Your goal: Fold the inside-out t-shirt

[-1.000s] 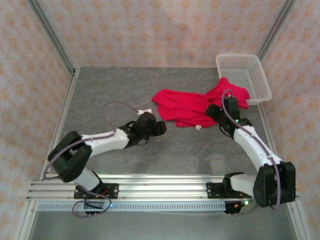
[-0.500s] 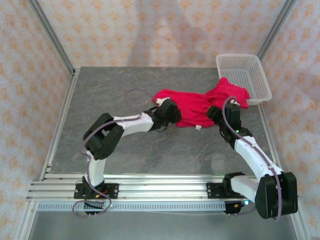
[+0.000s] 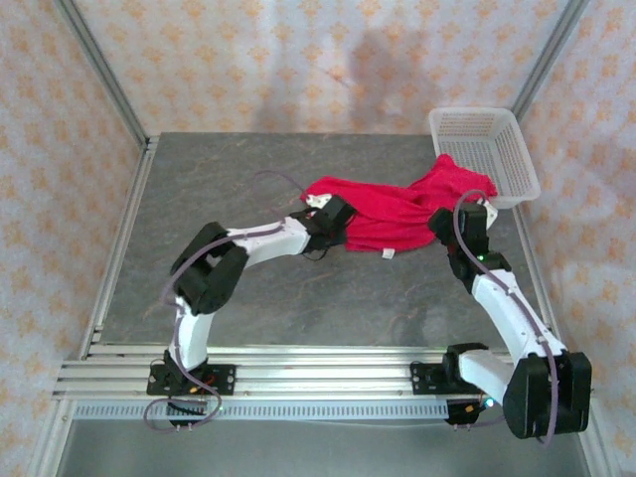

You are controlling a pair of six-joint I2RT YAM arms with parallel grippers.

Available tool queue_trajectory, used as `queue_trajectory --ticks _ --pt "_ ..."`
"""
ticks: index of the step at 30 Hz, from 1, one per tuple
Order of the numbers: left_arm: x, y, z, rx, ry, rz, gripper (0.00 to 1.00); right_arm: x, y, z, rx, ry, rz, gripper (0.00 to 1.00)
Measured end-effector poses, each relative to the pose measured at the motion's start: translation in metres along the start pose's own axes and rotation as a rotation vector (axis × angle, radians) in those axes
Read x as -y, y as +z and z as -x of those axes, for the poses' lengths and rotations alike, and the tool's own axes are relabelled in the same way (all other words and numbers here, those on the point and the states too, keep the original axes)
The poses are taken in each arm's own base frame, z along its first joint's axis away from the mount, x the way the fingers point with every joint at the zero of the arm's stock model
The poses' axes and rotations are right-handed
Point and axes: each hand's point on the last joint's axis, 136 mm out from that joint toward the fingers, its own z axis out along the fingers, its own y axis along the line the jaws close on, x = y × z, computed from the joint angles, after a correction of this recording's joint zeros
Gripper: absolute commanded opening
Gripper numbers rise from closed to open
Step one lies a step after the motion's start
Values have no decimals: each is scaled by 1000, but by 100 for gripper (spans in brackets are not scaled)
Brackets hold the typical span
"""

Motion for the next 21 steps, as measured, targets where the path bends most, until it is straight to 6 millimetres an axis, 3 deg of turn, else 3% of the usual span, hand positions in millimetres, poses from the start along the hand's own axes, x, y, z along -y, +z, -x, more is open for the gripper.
queue_trajectory --ticks 4,7,14,18,21 --pt "-44 -57 37 81 -77 17 0 -7 -4 -1 -23 0 34 76" --pt "-81 -84 53 127 -126 42 0 -17 -6 -5 -69 17 75 72" --pt "-165 -106 25 84 -109 194 0 -67 -4 -35 -210 -33 163 72" --pt "-189 -122 30 116 -139 202 0 -90 2 -46 -256 -63 182 77" --pt "-186 -121 29 108 -133 177 0 -89 12 -47 -257 -78 135 81"
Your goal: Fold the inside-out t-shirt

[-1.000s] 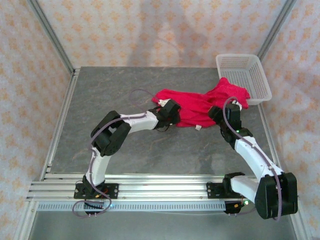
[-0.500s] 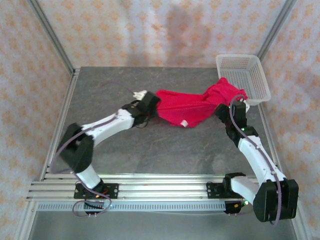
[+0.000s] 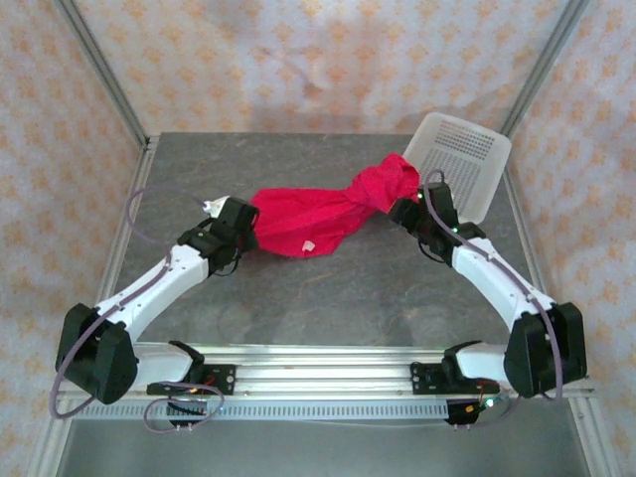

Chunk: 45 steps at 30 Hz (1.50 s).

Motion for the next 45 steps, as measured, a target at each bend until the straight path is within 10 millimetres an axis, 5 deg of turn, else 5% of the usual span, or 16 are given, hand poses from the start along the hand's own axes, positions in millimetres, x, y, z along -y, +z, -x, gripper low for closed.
queue_trajectory --ticks 9,20,24,28,31,39,45 --pt "11 30 -26 -121 44 -4 0 37 31 22 19 57 -144 85" --pt "26 13 27 -73 -40 -76 0 88 46 62 140 199 -329 84" --pt "10 -2 69 -24 -110 -68 0 122 37 88 223 259 -432 83" --pt "-31 -29 115 77 -237 -47 0 146 33 118 278 302 -515 82" --pt "-62 -46 131 136 -313 -17 0 159 35 130 288 309 -558 80" --pt "-88 -45 118 98 -333 54 0 181 38 130 248 297 -631 78" --pt "-98 -29 94 35 -346 60 0 157 22 143 264 260 -577 78"
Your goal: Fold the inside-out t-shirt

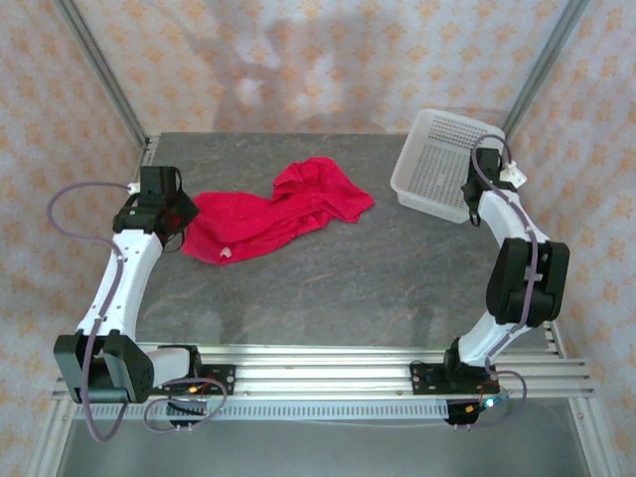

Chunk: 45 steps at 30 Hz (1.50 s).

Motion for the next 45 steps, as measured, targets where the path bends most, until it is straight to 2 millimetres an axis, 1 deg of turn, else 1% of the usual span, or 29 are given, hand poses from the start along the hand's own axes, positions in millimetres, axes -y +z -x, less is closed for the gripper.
queue_trajectory --ticks 2,4,6,7,8,11,13,14,16,17,19,21,22,24,26,29,34,36,37,39,41,42,45 --pt "-1 9 -16 -46 -1 -25 0 -21 -25 1 18 -25 72 78" --pt "-2 18 -30 -84 1 -37 0 -49 -53 -5 29 -60 166 78" --pt "-5 25 -43 -113 1 -40 0 -84 -86 -22 28 -112 285 78" --pt "-5 29 -50 -128 2 -43 0 -101 -100 -33 22 -134 345 78" --pt "-6 31 -55 -139 4 -45 0 -120 -115 -48 4 -160 415 78" --pt "-9 38 -67 -160 6 -47 0 -162 -143 -88 -53 -211 576 78" --pt "-10 40 -72 -168 8 -46 0 -184 -150 -111 -88 -231 646 78" --pt "-10 41 -74 -172 9 -46 0 -194 -149 -126 -112 -246 670 78" --pt "-9 42 -77 -176 8 -50 0 -210 -142 -151 -148 -269 688 78" --pt "-8 42 -78 -177 9 -53 0 -219 -136 -164 -171 -278 691 78" --pt "-5 42 -79 -174 13 -61 0 -233 -123 -185 -204 -282 689 78" --pt "-4 42 -79 -173 15 -63 0 -241 -108 -197 -223 -278 662 79" --pt "-4 42 -79 -173 16 -64 0 -244 -100 -200 -219 -271 641 79" --pt "-4 42 -79 -171 17 -64 0 -244 -88 -197 -197 -261 597 81" --pt "-4 41 -77 -165 17 -65 0 -241 -80 -187 -164 -248 557 81" --pt "-4 37 -75 -151 16 -69 0 -233 -66 -166 -119 -217 504 81" --pt "-4 37 -74 -149 16 -72 0 -198 -26 -126 -73 -163 368 81" --pt "-4 37 -75 -150 16 -71 0 -182 -14 -114 -56 -150 319 81" --pt "-4 37 -75 -151 16 -70 0 -174 -10 -111 -54 -147 300 79" --pt "-6 38 -78 -156 17 -65 0 -166 -10 -111 -62 -157 288 74" --pt "-8 39 -80 -161 17 -61 0 -169 -19 -116 -83 -161 321 71" --pt "-8 39 -80 -162 18 -59 0 -175 -28 -120 -95 -169 350 70" --pt "-10 39 -80 -159 18 -52 0 -203 -61 -140 -133 -194 478 69"
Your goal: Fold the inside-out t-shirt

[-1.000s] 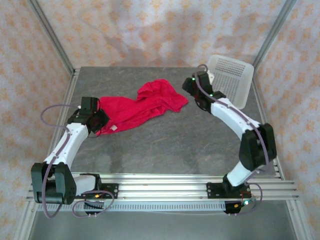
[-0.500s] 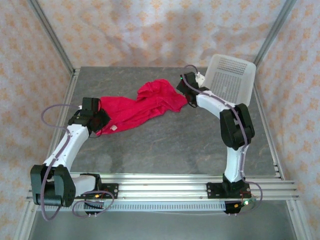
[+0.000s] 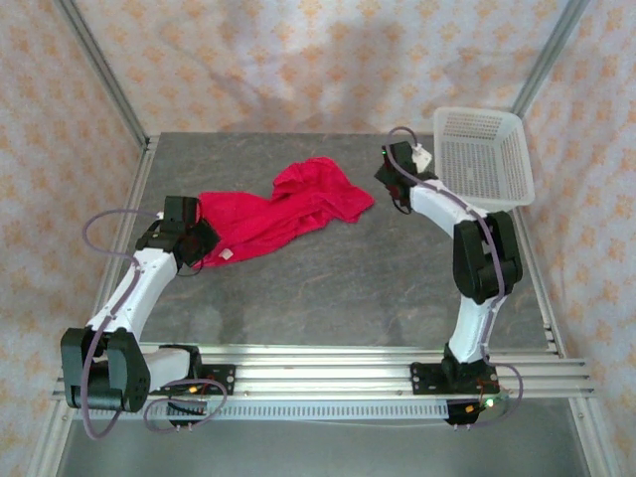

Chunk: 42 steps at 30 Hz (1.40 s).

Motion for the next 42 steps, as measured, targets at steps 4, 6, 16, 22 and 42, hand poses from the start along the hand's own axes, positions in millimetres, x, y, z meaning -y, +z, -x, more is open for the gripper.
queue_trajectory --ticks 4,6,16,22,42 --pt "-2 -4 3 21 0 9 0 -72 -19 -41 -73 -55 212 69" --pt "-4 -7 4 29 4 14 0 -105 -26 -63 -114 -82 303 70" --pt "-10 -11 3 35 26 39 0 -174 -4 -142 -265 -129 453 70" --pt "-10 -11 3 34 26 39 0 -183 12 -151 -296 -91 458 39" --pt "36 -70 50 153 31 -78 0 -190 -93 -27 -124 -250 487 0"
